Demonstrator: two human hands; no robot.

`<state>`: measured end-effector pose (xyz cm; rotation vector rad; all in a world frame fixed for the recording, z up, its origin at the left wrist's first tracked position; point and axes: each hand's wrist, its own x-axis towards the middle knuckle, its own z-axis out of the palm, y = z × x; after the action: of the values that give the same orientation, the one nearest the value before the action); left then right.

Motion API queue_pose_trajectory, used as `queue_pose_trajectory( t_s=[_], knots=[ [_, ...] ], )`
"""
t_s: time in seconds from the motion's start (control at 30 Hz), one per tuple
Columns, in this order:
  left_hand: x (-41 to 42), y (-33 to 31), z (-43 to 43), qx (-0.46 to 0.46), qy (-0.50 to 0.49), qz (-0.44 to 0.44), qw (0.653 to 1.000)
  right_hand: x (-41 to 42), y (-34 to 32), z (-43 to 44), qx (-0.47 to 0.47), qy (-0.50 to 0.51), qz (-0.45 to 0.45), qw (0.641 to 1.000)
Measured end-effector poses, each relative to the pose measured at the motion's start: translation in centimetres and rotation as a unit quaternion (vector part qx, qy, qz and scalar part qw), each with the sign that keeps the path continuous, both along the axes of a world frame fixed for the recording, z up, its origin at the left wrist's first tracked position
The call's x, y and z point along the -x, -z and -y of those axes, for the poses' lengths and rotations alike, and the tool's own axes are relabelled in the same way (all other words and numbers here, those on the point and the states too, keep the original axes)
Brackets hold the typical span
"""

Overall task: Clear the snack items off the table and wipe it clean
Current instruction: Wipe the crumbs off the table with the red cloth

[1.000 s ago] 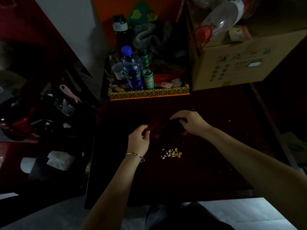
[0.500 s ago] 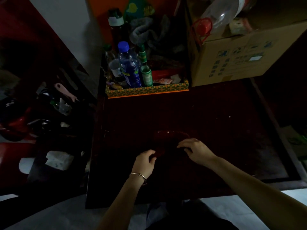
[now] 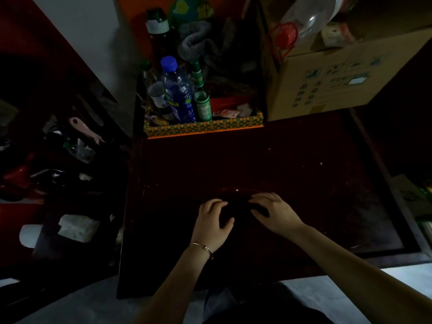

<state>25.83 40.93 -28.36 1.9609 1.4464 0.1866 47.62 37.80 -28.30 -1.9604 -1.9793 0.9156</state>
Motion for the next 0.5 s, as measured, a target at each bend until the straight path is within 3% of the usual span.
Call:
queue_pose_trajectory(
  t_s=[0.2, 0.43, 0.5],
  knots=[
    [-0.4, 2.8, 1.1, 0.001, 0.090, -0.102, 0.991, 1.3, 1.8, 1.0, 0.042, -0.033, 0.079, 0.995],
    [-0.5, 4.4, 1.9, -0.035, 0.115, -0.119, 0.986, 1.3, 2.8, 1.4, 0.002, -0.094, 0.107, 0.990],
    [-0.6, 4.6, 2.0, -0.049, 0.132, -0.120, 0.983, 1.7, 2.6, 1.6, -0.050, -0.112, 0.115, 0.986]
  ],
)
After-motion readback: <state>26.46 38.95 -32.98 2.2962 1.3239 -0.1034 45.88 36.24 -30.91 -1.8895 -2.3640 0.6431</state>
